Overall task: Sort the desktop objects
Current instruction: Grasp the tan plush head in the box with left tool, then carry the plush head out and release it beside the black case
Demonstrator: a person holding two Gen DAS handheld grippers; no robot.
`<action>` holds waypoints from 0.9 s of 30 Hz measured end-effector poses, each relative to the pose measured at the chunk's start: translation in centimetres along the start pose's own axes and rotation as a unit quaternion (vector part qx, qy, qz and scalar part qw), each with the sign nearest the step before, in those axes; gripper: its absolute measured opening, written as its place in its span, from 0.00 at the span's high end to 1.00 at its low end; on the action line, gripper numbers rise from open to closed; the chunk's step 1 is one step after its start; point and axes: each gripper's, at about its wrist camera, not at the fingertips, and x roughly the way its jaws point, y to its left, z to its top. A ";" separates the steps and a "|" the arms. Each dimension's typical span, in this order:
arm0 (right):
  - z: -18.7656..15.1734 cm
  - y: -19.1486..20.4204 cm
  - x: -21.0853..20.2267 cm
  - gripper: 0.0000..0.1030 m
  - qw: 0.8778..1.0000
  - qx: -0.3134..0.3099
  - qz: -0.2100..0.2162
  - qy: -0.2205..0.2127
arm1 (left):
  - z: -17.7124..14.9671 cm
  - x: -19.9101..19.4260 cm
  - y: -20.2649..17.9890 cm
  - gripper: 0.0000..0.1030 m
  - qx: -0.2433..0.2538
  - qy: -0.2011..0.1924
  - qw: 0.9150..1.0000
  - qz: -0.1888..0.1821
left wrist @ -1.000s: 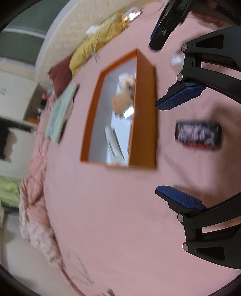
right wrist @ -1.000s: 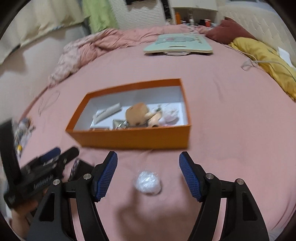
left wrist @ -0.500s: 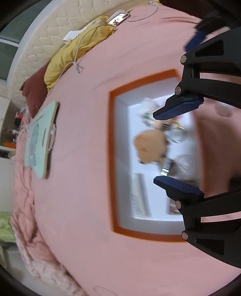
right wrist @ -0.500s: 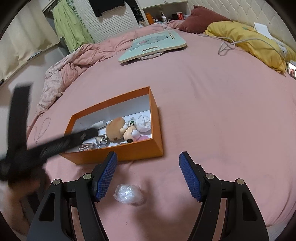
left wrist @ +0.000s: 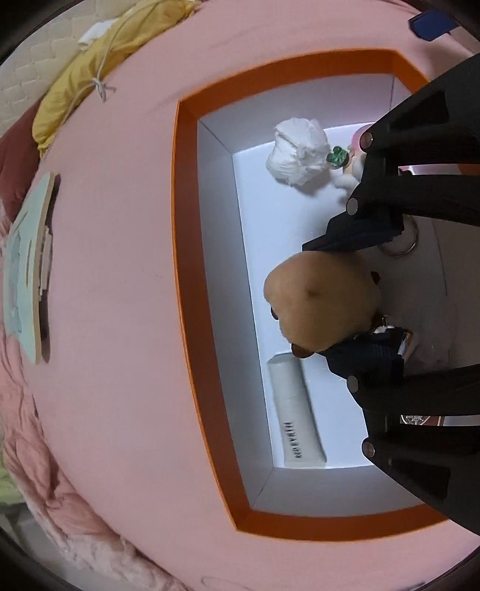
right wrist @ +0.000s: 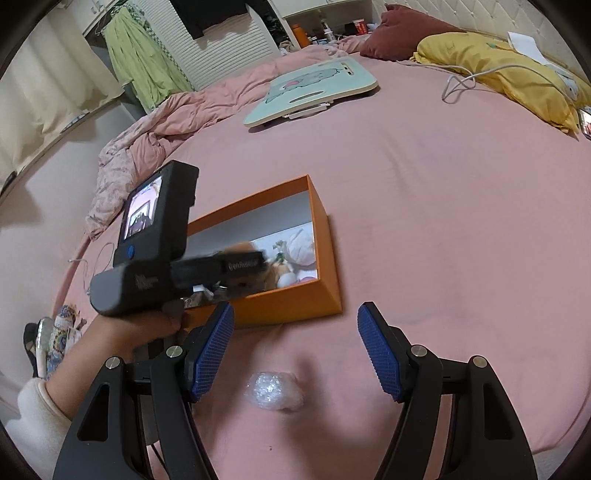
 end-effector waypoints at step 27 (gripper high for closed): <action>-0.7 -1.3 0.4 0.32 0.999 -0.004 -0.038 -0.001 | -18.8 -9.2 3.0 0.34 -0.018 -0.096 0.989 -0.109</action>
